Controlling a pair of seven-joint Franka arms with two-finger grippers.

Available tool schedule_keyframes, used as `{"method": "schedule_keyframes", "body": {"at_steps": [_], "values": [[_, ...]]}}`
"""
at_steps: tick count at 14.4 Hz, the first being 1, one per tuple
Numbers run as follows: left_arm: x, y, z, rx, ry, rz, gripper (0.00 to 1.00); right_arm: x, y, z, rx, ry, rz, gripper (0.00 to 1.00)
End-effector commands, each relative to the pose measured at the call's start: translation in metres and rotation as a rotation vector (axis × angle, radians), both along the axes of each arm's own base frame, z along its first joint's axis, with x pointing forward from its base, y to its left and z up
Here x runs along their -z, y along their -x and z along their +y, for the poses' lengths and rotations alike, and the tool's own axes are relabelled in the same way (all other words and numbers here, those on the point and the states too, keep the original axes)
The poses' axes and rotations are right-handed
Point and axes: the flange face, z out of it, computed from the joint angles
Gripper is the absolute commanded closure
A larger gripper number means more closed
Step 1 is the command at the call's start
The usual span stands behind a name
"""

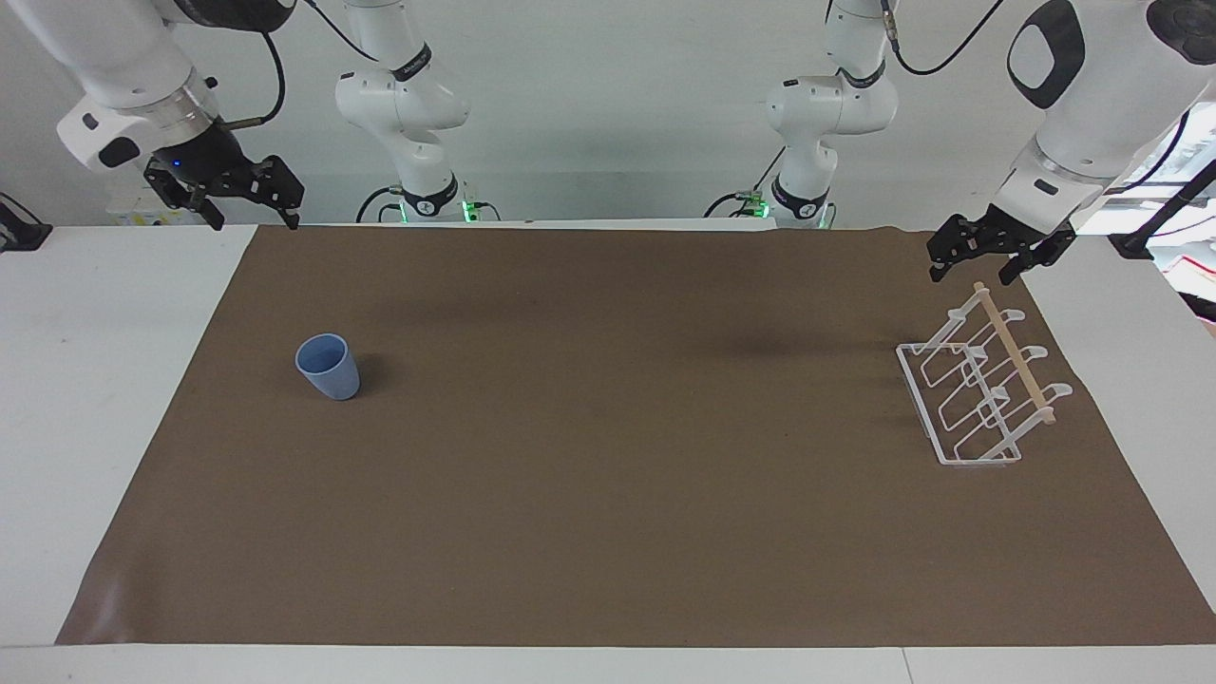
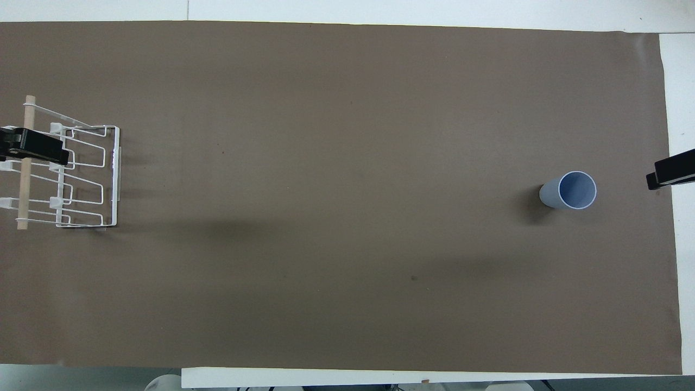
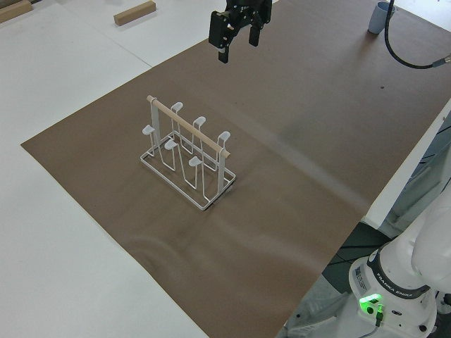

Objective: Hang cup on cup holder
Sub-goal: 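Move the right gripper toward the light blue cup, then grasp the light blue cup rim with the right gripper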

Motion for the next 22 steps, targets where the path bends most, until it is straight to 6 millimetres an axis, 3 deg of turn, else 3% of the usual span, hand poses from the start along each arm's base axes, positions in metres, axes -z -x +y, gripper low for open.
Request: {"method": "schedule_keyframes", "body": {"at_steps": [1, 4, 6, 10, 14, 15, 19, 22], "values": [[-0.001, 0.002, 0.003, 0.010, -0.009, -0.014, 0.00, -0.002, 0.001, -0.001, 0.002, 0.010, 0.000, 0.00], [-0.001, 0.003, 0.002, 0.012, -0.010, -0.012, 0.00, 0.000, 0.002, 0.000, 0.002, 0.010, -0.001, 0.00], [-0.001, 0.003, 0.002, 0.012, -0.009, -0.014, 0.00, 0.016, 0.010, -0.010, 0.010, 0.008, -0.015, 0.00], [-0.001, 0.003, 0.002, 0.012, -0.009, -0.014, 0.00, 0.115, 0.018, -0.045, -0.005, 0.004, -0.143, 0.00], [-0.001, 0.002, 0.003, 0.010, -0.009, -0.014, 0.00, 0.204, -0.011, -0.052, -0.026, 0.003, -0.096, 0.00], [-0.001, 0.003, 0.002, 0.012, -0.009, -0.014, 0.00, 0.220, -0.016, -0.062, -0.048, 0.005, -0.106, 0.00], [-0.001, 0.003, 0.002, 0.012, -0.009, -0.014, 0.00, 0.260, -0.023, -0.063, -0.080, 0.001, -0.081, 0.02], [-0.001, 0.003, 0.002, 0.012, -0.009, -0.014, 0.00, 0.275, -0.014, -0.059, -0.097, -0.006, -0.065, 0.20]]}}
